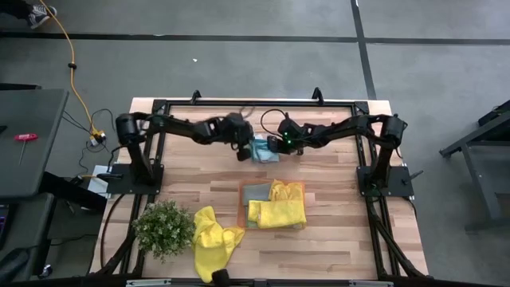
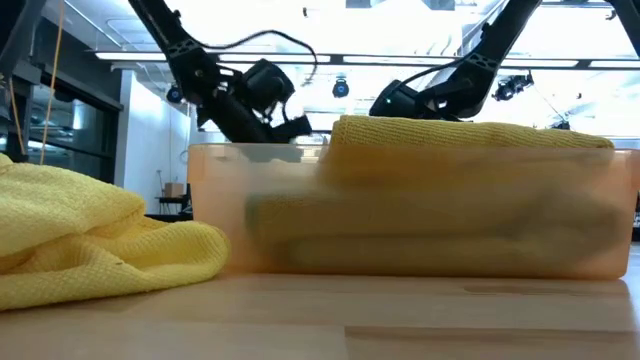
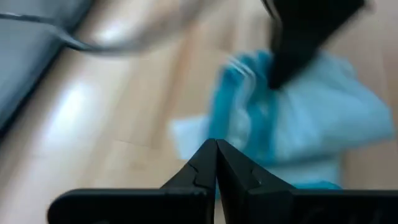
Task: Fold microfiber towels
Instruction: Put the blue microfiber towel into the orange bin
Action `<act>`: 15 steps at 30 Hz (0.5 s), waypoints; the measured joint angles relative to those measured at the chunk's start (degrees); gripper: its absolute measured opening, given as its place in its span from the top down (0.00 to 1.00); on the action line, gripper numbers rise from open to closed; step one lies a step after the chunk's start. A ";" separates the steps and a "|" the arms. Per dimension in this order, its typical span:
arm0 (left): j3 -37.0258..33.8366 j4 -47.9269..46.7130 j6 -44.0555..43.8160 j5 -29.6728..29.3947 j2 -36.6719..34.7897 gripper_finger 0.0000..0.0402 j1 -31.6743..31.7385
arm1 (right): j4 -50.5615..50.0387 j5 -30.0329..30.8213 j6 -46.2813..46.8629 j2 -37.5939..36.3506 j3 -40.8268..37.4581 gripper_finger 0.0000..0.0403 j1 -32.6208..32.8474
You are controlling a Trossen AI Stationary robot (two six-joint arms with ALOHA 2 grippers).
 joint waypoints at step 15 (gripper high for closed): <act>0.02 -2.02 -5.08 -7.67 -32.52 1.00 8.09 | -24.10 -3.82 -23.51 -23.31 -0.31 0.99 -12.32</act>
